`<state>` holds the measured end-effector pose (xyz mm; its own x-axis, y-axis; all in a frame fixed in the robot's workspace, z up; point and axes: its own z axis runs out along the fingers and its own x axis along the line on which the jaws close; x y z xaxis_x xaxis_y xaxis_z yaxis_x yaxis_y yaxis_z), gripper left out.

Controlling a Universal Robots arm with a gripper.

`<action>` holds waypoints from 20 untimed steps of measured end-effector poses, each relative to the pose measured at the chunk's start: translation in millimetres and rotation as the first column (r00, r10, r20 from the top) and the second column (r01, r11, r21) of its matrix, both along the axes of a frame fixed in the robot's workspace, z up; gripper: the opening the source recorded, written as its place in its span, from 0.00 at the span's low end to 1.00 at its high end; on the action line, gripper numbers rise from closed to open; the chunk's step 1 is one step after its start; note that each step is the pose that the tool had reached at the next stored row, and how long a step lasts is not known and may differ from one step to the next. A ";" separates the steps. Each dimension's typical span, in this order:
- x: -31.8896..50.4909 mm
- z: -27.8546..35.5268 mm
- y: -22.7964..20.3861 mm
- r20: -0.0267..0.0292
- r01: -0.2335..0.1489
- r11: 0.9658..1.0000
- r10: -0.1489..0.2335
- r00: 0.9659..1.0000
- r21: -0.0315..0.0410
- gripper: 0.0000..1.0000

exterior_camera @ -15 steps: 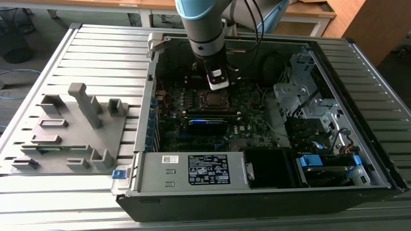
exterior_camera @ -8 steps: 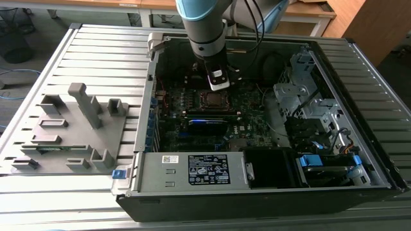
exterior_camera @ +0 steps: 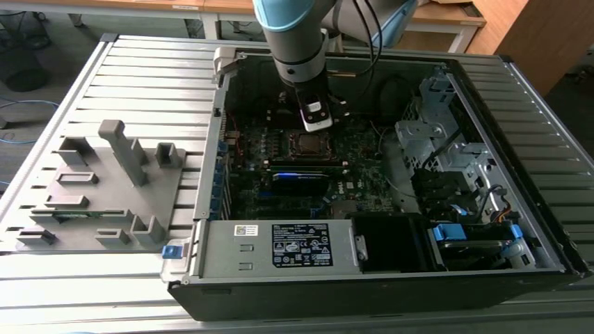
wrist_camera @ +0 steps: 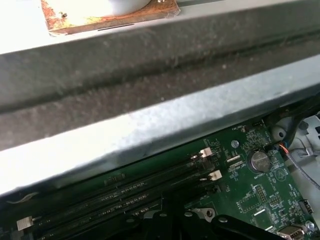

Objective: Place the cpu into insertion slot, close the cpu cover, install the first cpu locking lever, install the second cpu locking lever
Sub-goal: 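Install the first cpu locking lever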

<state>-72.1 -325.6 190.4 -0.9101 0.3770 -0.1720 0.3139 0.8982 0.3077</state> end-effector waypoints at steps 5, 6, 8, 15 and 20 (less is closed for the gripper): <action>0.0 -0.2 -1.1 0.002 -0.002 1.000 0.002 1.000 0.000 0.11; 0.0 -0.2 -1.3 0.002 -0.002 1.000 0.002 1.000 0.000 0.11; 0.0 -0.3 -2.0 0.003 -0.003 1.000 0.003 1.000 0.000 0.11; -0.1 -1.2 -4.8 0.005 -0.005 1.000 0.005 1.000 0.000 0.11; 0.0 -2.1 -7.0 0.008 -0.006 1.000 0.006 1.000 0.000 0.11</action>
